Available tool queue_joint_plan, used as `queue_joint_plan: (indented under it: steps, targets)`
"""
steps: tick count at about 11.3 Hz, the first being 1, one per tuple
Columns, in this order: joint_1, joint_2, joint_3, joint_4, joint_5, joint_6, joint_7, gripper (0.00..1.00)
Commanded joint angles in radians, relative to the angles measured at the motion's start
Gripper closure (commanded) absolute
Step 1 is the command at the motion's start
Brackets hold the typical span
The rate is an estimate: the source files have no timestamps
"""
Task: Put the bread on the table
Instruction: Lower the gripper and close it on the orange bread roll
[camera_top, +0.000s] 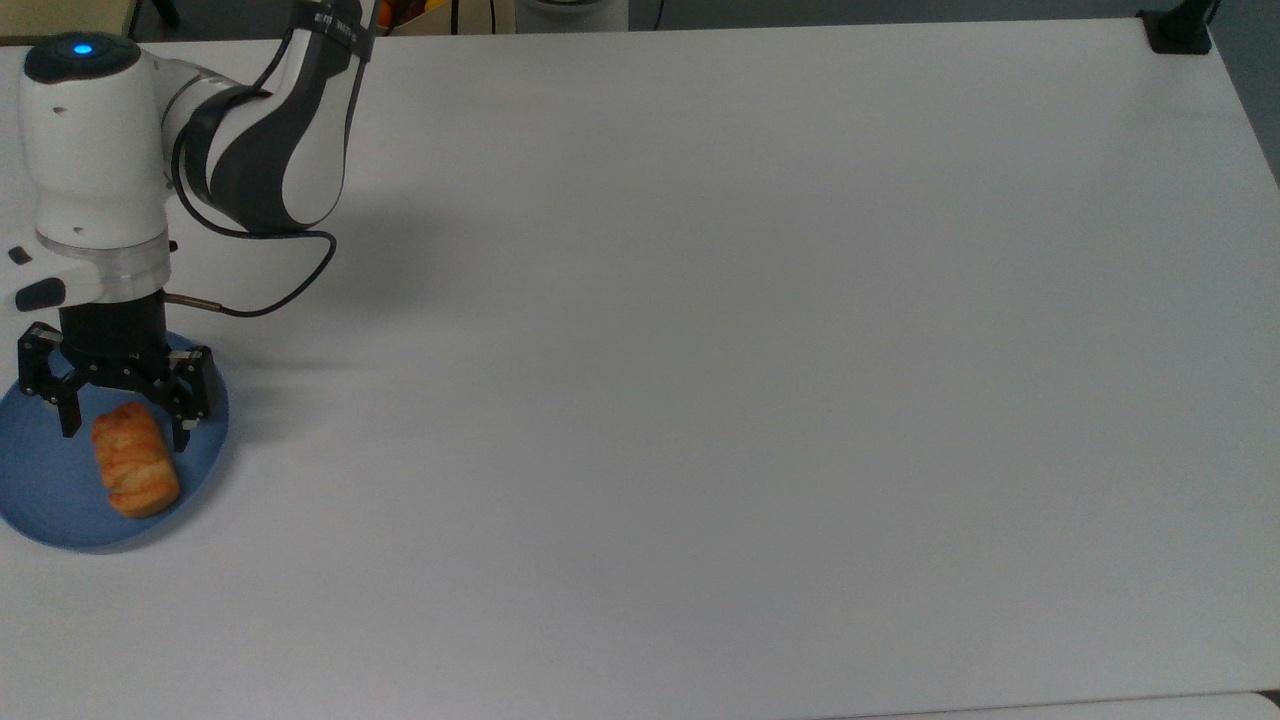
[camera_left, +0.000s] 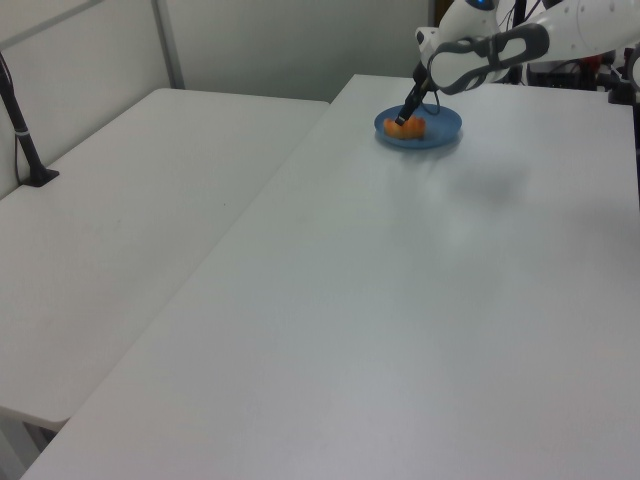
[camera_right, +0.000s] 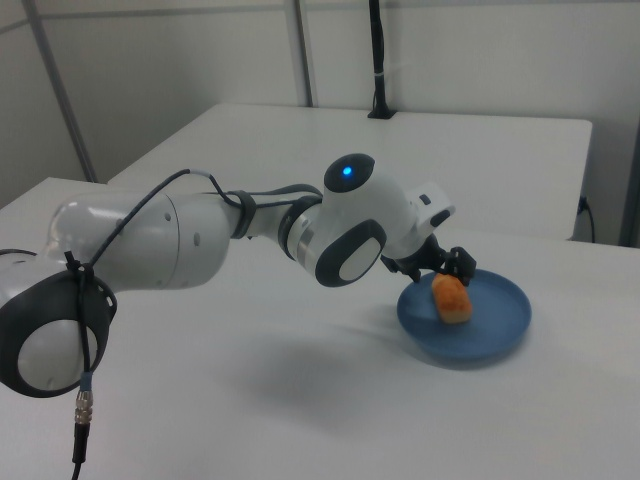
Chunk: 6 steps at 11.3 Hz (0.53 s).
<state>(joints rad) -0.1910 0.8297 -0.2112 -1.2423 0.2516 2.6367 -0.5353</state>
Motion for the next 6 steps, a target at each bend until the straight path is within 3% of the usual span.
queue_joint_plan:
  steps: [1,4,6]
  targets:
    - [0.002,0.035,-0.010,0.027,0.015,0.020,-0.064,0.07]
    - [0.002,0.049,-0.011,0.018,0.012,0.022,-0.086,0.28]
    - [0.002,0.051,-0.020,0.017,0.012,0.023,-0.123,0.58]
